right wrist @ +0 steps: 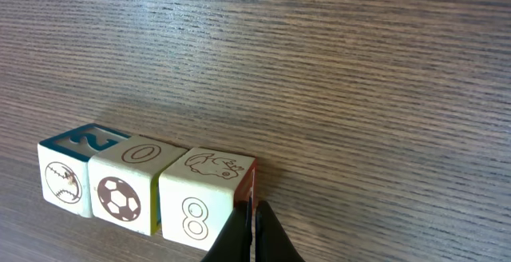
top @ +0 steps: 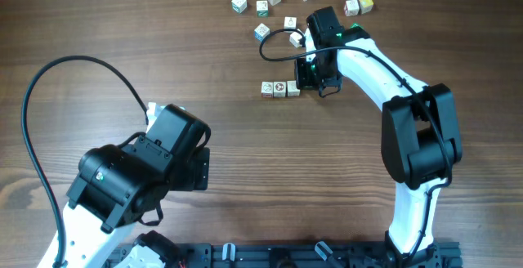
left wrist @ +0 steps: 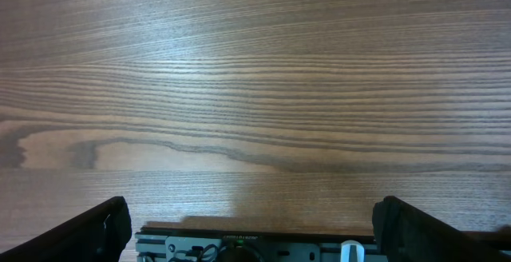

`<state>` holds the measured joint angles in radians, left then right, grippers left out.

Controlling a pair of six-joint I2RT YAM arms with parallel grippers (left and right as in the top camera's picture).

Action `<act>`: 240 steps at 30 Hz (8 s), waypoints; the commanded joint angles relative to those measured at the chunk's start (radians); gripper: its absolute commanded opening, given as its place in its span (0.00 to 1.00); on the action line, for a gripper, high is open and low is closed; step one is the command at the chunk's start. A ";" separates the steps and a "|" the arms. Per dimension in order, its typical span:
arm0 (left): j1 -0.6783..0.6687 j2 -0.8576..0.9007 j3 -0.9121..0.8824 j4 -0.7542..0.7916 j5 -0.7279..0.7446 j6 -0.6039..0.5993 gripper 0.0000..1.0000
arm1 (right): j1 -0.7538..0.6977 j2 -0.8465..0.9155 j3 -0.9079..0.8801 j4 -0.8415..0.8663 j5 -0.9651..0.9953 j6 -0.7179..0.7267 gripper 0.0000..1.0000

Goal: Form a horizontal line

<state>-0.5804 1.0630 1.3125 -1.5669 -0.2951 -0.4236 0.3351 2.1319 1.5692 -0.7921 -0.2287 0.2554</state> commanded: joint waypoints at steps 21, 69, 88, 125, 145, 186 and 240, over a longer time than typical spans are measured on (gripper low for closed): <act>0.004 0.000 -0.005 0.003 -0.016 0.001 1.00 | 0.002 0.023 0.006 0.010 -0.044 0.019 0.05; 0.004 0.000 -0.005 0.003 -0.016 0.001 1.00 | 0.002 0.023 0.006 0.193 -0.096 0.043 0.05; 0.004 0.000 -0.005 0.003 -0.016 0.001 1.00 | 0.056 0.022 0.007 0.283 -0.305 0.042 0.05; 0.004 0.000 -0.005 0.003 -0.016 0.001 1.00 | 0.201 -0.047 0.007 0.026 0.048 0.037 0.05; 0.004 0.000 -0.005 0.003 -0.016 0.001 1.00 | 0.205 -0.131 0.007 -0.110 0.014 0.269 0.05; 0.004 0.000 -0.005 0.002 -0.016 0.001 1.00 | 0.257 -0.095 -0.184 0.217 0.134 0.318 0.05; 0.004 0.000 -0.005 0.002 -0.016 0.001 1.00 | 0.234 -0.061 -0.184 0.257 0.147 0.320 0.05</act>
<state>-0.5804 1.0630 1.3125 -1.5669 -0.2951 -0.4236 0.5724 2.0449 1.3956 -0.5426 -0.1066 0.5816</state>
